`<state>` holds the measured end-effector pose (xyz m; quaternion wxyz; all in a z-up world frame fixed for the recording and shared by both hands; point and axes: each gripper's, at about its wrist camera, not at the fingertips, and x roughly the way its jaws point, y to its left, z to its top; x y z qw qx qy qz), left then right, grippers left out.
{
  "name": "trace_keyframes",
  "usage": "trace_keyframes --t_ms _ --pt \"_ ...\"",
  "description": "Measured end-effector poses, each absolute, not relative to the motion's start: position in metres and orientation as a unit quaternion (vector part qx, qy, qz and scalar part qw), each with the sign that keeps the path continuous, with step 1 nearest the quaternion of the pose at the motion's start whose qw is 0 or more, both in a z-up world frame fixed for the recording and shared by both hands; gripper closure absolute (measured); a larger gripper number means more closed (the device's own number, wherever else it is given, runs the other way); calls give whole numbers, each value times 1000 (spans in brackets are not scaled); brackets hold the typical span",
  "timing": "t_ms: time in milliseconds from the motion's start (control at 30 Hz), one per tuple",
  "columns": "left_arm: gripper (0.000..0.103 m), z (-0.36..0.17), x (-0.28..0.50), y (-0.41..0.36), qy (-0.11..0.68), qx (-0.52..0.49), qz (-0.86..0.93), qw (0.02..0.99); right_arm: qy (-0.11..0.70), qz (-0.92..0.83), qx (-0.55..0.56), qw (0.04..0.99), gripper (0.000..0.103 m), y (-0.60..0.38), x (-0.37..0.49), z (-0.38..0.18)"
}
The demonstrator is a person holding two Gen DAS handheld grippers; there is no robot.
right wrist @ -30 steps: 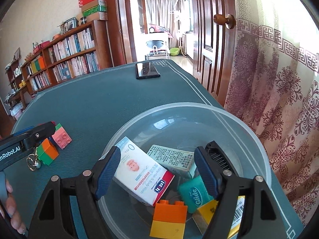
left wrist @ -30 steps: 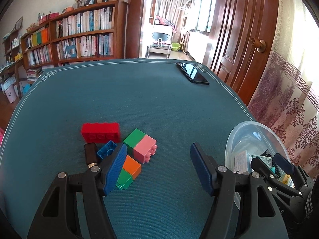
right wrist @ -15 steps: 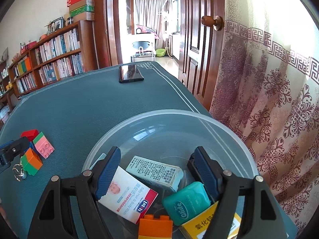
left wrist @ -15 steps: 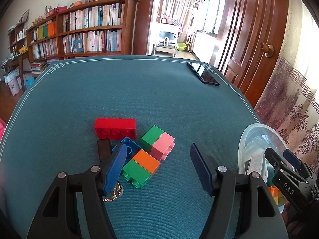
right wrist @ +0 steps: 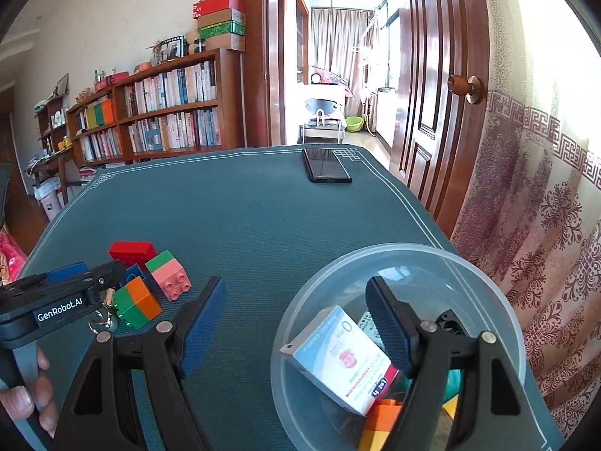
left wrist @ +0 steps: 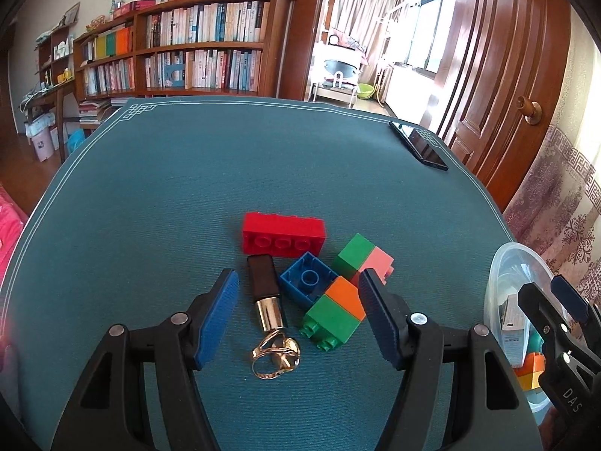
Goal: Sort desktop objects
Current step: 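Grasp the gold ring with the left tool while the right grasps the green-orange brick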
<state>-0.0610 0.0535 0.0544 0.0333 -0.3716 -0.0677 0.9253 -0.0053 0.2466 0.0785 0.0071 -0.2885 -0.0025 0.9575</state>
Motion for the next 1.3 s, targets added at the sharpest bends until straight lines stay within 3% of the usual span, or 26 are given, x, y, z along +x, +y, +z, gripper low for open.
trace_keyframes --t_ms 500,1300 --pt "33 30 -46 7 -81 -392 916 -12 -23 949 -307 -67 23 199 -7 66" --pt "33 19 -35 26 -64 -406 910 45 -15 931 -352 -93 23 186 -6 43"
